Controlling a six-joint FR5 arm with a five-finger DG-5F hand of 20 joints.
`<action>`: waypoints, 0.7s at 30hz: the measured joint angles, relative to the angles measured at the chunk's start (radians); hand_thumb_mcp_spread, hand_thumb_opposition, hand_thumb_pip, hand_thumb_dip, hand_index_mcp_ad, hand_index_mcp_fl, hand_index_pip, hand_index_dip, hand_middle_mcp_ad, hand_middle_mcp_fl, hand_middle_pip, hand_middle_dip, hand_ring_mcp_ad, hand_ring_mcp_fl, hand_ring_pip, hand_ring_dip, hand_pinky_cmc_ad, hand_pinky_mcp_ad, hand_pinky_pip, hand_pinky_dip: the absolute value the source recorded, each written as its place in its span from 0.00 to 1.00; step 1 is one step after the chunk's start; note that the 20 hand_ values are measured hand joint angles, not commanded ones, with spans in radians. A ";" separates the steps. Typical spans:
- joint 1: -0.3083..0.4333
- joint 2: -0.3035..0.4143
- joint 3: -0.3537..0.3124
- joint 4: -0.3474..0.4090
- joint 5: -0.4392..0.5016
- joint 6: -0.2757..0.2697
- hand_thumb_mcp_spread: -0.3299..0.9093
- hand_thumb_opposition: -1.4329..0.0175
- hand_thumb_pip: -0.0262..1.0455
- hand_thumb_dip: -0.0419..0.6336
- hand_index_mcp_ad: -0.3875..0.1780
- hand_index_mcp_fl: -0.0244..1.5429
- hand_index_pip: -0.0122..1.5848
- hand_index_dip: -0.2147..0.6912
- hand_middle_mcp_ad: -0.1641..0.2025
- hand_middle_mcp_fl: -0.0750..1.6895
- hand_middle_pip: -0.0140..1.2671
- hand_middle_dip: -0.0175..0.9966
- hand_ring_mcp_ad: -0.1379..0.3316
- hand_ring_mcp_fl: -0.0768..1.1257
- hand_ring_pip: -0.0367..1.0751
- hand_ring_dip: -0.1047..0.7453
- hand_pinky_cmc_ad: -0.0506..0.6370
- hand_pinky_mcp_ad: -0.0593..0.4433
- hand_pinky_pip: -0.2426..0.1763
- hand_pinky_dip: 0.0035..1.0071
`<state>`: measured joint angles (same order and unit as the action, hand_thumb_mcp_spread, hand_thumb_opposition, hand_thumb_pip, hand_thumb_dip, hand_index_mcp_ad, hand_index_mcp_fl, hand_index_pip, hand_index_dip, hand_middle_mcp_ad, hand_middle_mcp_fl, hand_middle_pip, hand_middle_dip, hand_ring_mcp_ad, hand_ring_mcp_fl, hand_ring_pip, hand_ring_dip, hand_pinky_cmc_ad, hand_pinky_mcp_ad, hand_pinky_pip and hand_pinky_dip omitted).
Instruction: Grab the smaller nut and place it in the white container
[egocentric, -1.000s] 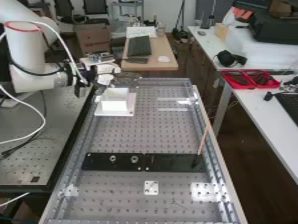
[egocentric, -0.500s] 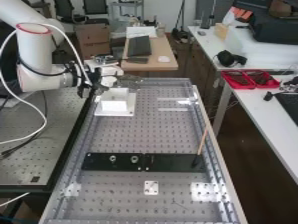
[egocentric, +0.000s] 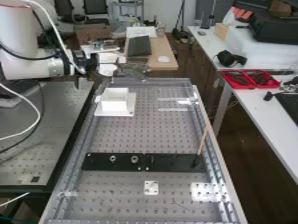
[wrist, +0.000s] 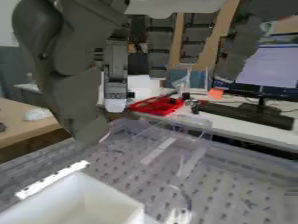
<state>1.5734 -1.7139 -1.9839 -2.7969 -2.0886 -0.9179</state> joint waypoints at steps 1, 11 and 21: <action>-0.022 0.015 0.023 -0.026 0.006 0.001 0.62 0.41 0.61 0.44 0.34 0.03 0.80 0.37 0.60 0.13 0.11 0.22 0.51 0.07 0.12 0.23 0.56 0.66 0.63 0.26; -0.152 0.106 0.155 -0.125 0.134 0.037 0.58 0.42 0.61 0.44 0.35 0.03 0.76 0.35 0.62 0.12 0.11 0.22 0.52 0.07 0.12 0.23 0.56 0.67 0.55 0.35; -0.137 0.147 0.192 -0.184 0.381 0.062 0.57 0.43 0.61 0.43 0.34 0.03 0.73 0.34 0.60 0.13 0.11 0.22 0.52 0.07 0.12 0.23 0.56 0.67 0.51 0.40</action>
<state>1.4365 -1.5667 -1.7923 -2.9812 -1.7078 -0.8555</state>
